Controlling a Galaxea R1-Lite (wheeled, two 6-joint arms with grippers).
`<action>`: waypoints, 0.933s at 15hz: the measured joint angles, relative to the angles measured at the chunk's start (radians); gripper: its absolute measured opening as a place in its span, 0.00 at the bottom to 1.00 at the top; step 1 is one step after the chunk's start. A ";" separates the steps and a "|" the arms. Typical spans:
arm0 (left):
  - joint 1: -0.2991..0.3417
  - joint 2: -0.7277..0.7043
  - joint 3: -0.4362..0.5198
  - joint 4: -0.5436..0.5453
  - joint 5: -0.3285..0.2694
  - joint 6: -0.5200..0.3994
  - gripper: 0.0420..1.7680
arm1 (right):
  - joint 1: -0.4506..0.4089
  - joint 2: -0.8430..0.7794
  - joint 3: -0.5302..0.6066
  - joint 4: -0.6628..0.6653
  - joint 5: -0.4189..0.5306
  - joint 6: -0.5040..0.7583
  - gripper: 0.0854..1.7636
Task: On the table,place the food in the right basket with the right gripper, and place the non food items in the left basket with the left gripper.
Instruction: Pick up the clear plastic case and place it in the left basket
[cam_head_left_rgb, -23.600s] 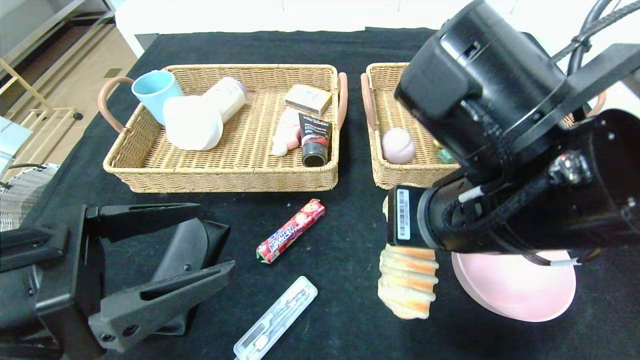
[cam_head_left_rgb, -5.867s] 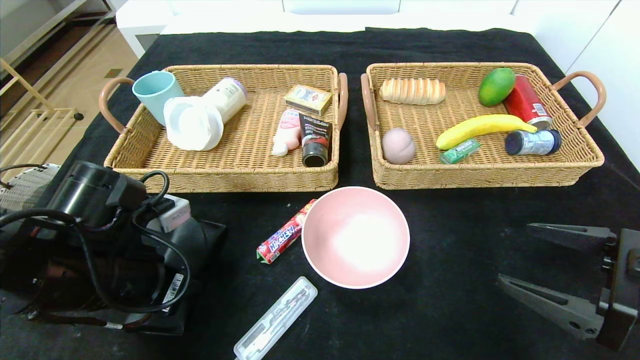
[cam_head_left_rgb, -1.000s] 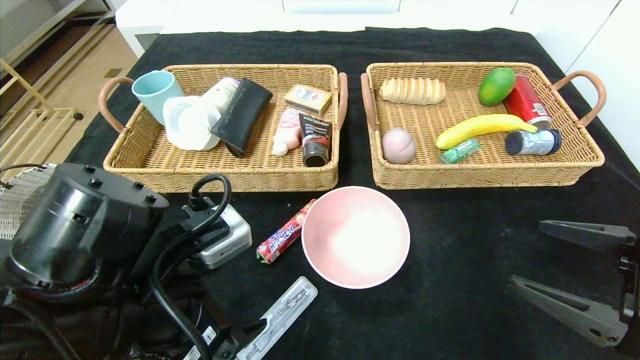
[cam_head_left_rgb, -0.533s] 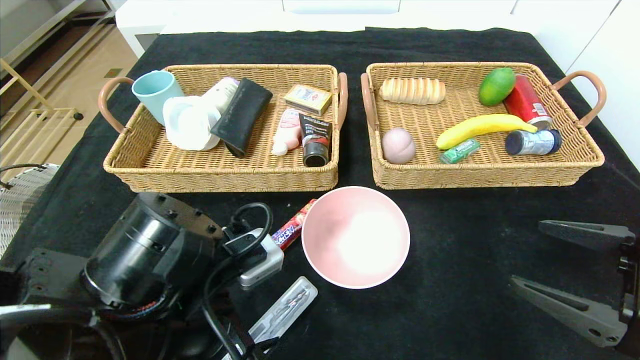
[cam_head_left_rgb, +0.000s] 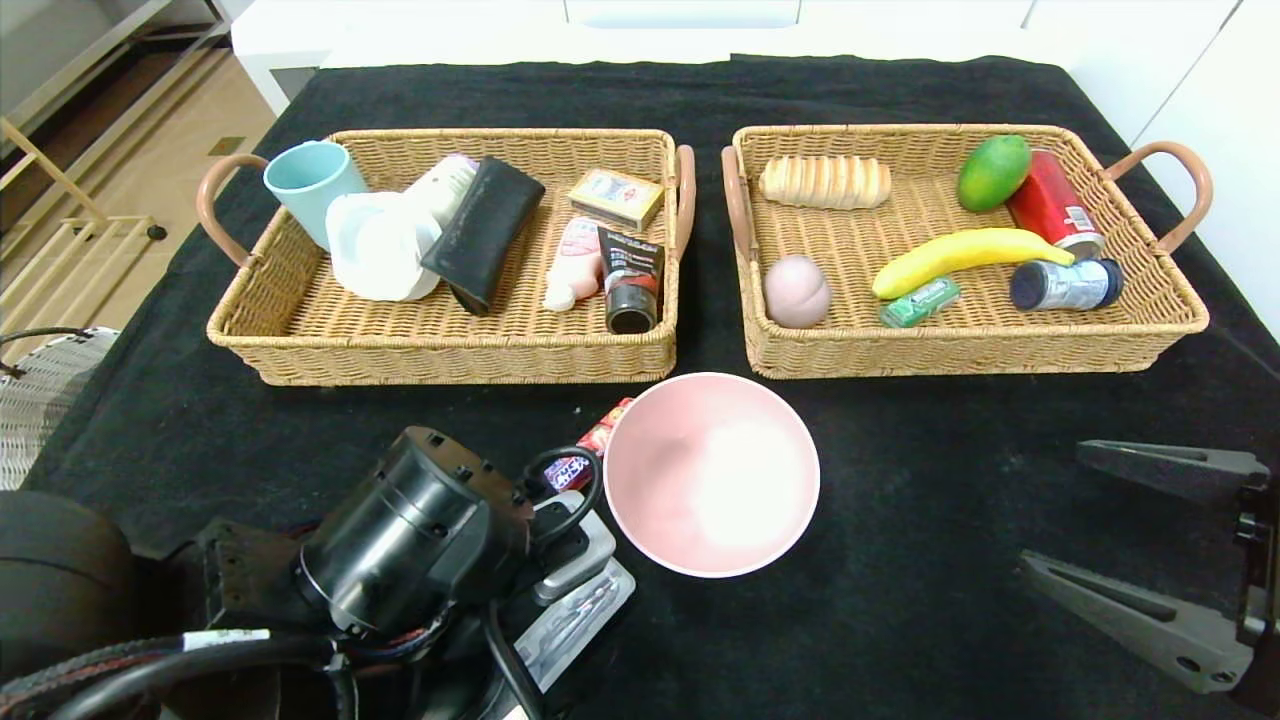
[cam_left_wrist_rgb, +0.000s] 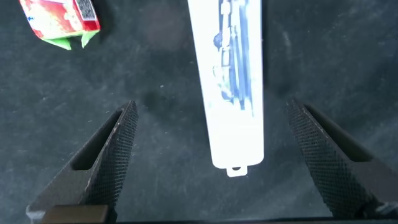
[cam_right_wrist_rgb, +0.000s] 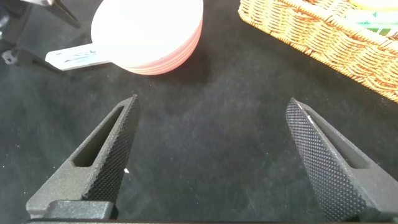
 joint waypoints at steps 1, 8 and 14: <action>0.000 0.004 0.001 0.000 0.003 -0.001 0.97 | 0.000 0.000 0.000 0.000 0.000 0.000 0.97; -0.001 0.026 -0.003 -0.005 0.003 -0.006 0.97 | 0.000 0.004 0.001 0.000 0.000 0.000 0.97; -0.001 0.042 -0.006 -0.005 0.003 -0.006 0.97 | 0.000 0.008 0.002 0.000 0.000 -0.001 0.97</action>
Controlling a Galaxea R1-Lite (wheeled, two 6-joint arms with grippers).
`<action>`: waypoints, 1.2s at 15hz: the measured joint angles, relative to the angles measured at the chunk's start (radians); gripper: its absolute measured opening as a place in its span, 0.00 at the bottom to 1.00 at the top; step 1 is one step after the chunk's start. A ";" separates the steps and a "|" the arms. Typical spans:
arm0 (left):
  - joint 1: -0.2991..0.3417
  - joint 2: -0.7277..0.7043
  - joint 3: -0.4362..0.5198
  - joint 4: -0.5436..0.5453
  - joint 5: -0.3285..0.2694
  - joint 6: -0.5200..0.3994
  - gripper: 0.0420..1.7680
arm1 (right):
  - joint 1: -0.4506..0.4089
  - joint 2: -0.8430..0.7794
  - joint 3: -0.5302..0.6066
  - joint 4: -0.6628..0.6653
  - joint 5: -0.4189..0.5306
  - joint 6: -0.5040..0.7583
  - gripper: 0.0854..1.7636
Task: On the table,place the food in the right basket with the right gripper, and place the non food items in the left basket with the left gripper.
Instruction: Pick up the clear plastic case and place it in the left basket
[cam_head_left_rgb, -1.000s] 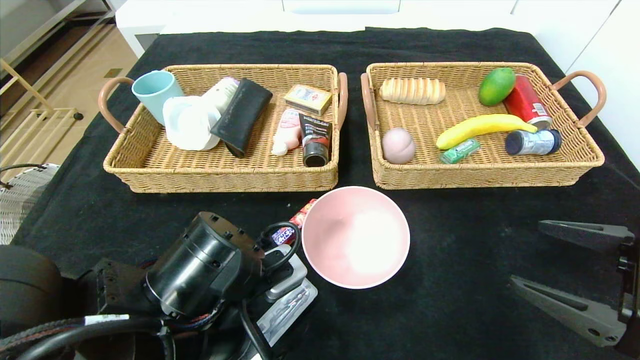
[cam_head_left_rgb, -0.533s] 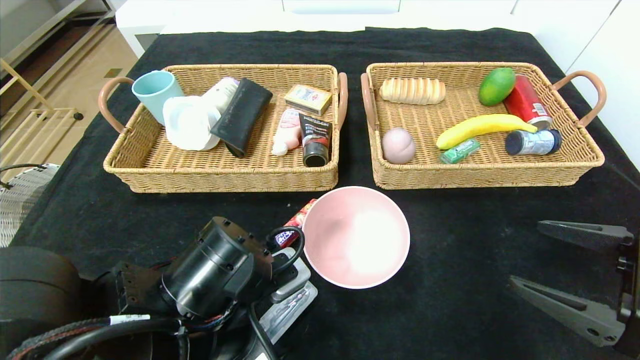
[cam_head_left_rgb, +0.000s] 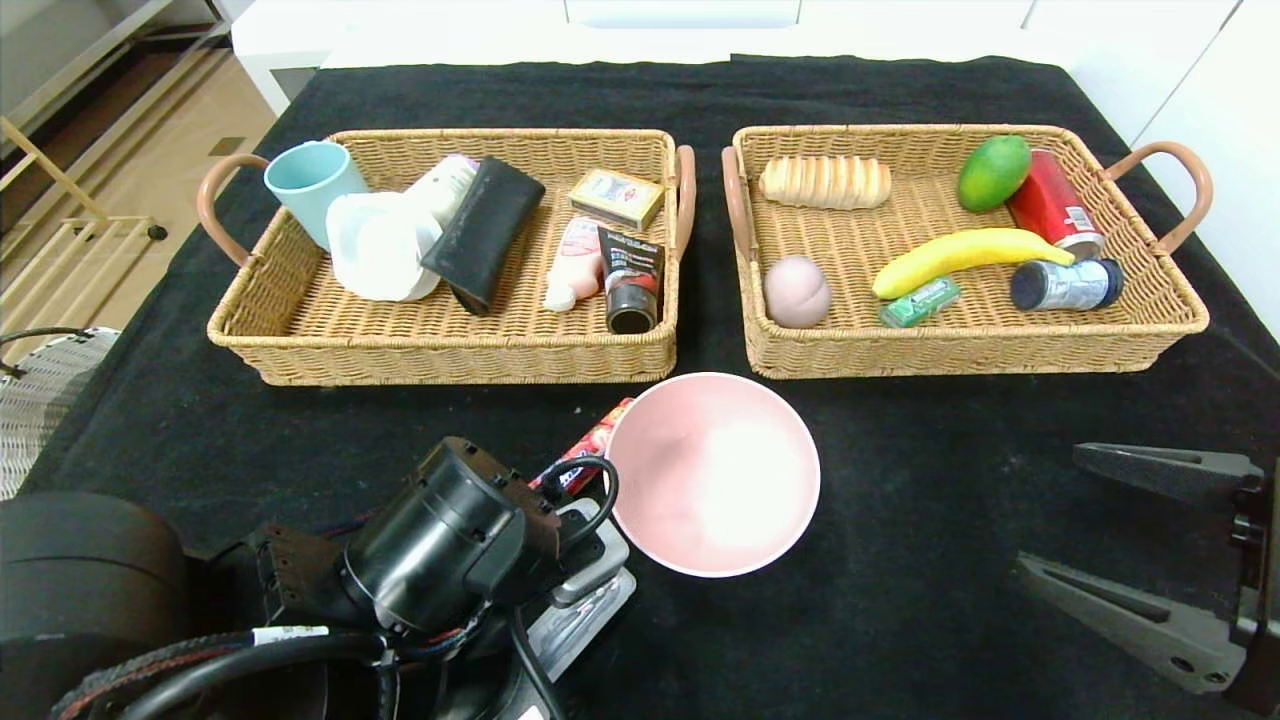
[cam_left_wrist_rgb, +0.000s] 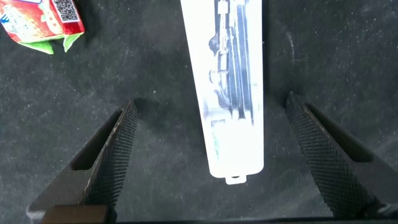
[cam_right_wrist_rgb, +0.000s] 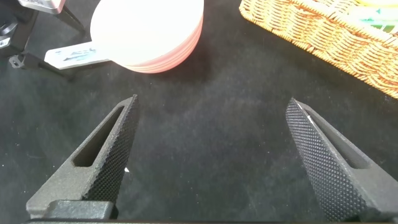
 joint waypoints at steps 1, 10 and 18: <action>0.000 0.003 -0.001 0.000 0.000 0.000 0.97 | 0.000 0.001 0.000 0.000 0.000 0.000 0.97; 0.000 0.016 0.004 0.000 0.001 -0.003 0.97 | -0.003 0.003 0.000 0.000 0.000 0.000 0.97; 0.000 0.019 0.010 -0.001 0.000 -0.003 0.42 | -0.003 0.003 0.000 0.000 0.000 0.000 0.97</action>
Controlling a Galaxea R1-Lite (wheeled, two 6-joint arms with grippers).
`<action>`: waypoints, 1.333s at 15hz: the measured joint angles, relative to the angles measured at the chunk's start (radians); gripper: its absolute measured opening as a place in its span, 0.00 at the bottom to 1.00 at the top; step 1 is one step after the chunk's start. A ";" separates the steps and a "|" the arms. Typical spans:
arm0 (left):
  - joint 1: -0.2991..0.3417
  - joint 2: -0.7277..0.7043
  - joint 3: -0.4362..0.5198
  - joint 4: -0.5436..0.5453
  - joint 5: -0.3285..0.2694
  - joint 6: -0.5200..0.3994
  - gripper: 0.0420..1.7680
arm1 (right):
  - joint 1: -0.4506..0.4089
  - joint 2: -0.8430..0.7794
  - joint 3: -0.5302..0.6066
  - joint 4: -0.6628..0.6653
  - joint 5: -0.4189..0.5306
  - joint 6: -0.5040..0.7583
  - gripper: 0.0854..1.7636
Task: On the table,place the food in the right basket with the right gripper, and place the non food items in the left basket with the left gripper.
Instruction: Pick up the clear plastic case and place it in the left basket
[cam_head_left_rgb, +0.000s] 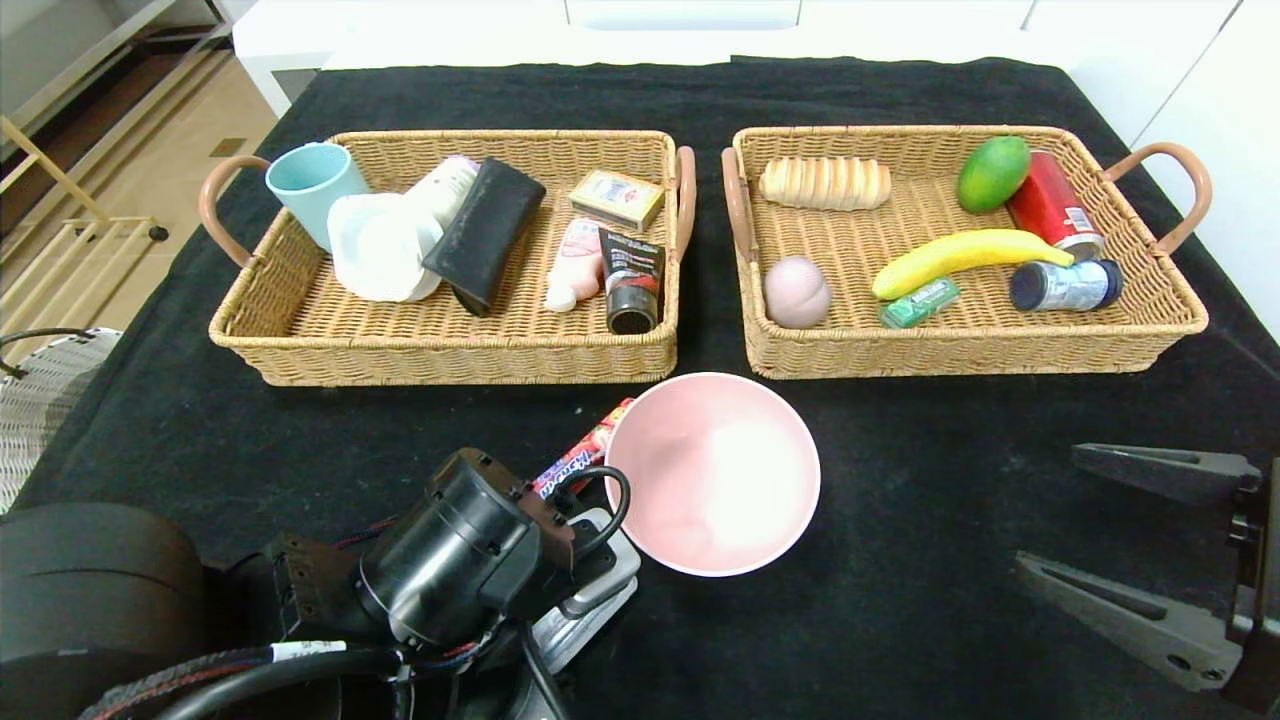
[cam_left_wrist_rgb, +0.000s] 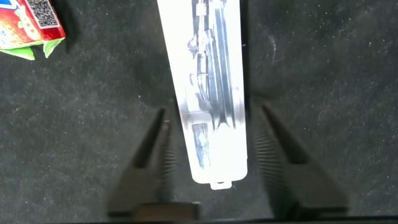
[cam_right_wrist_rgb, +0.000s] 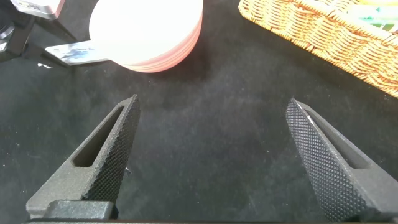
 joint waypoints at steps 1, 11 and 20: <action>0.000 0.000 0.000 0.000 0.000 0.000 0.35 | 0.001 0.000 0.000 0.000 0.000 0.000 0.97; 0.000 0.001 0.005 0.000 0.002 -0.001 0.35 | 0.001 0.000 0.001 0.000 0.000 0.000 0.97; 0.000 -0.053 0.010 0.009 0.004 -0.026 0.35 | 0.000 0.003 0.001 0.000 0.001 -0.001 0.97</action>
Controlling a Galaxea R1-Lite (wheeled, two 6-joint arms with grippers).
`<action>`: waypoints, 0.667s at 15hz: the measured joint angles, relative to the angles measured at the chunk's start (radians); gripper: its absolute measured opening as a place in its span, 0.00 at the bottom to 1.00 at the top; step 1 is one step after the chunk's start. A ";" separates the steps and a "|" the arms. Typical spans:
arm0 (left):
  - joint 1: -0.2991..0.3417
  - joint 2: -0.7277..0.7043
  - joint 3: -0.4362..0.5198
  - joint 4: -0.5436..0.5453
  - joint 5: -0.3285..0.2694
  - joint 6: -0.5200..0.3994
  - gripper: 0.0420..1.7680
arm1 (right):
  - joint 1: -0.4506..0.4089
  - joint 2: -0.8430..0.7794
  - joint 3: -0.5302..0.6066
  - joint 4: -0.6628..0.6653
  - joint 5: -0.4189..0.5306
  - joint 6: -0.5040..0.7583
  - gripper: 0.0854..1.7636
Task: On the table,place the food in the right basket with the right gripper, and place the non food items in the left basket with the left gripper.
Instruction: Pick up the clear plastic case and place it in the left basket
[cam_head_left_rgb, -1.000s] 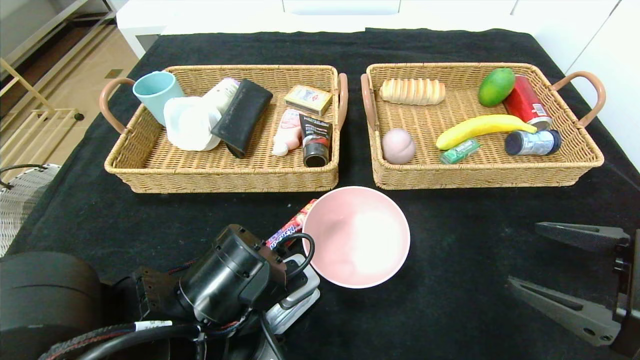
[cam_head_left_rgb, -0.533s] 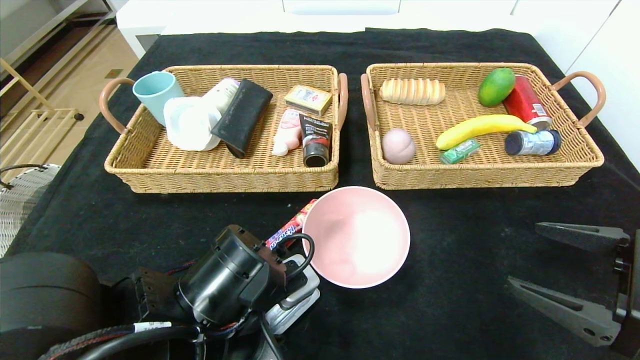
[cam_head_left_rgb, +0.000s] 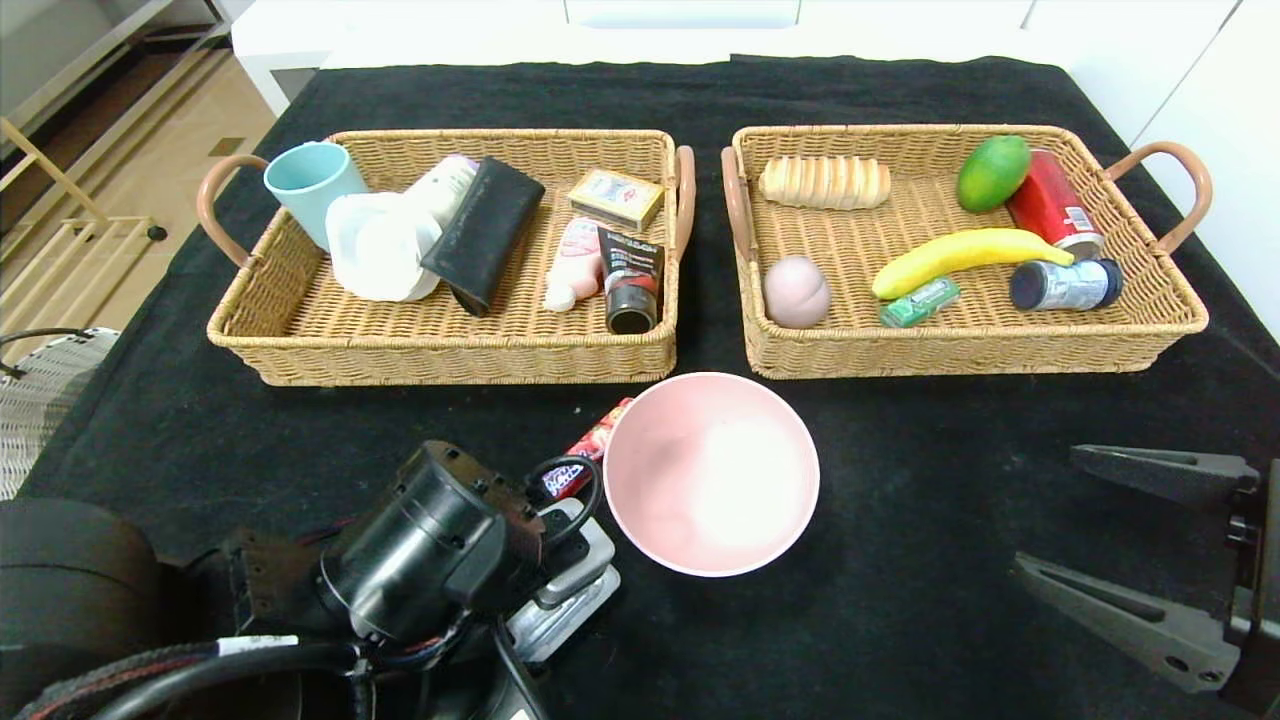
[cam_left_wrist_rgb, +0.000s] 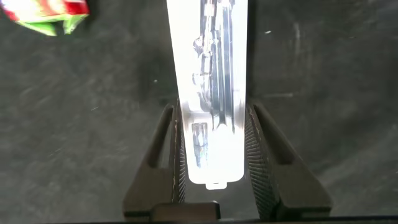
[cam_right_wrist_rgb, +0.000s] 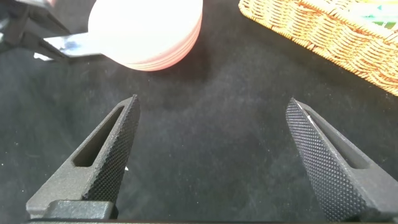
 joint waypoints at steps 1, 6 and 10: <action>0.000 -0.014 0.004 -0.001 -0.002 -0.001 0.35 | 0.000 0.001 0.000 0.000 0.000 0.000 0.97; 0.004 -0.084 0.017 -0.007 -0.017 -0.046 0.35 | 0.001 0.006 0.003 0.000 0.000 -0.001 0.97; 0.046 -0.119 0.012 -0.127 -0.017 -0.074 0.35 | 0.001 0.008 0.003 -0.001 0.000 -0.002 0.97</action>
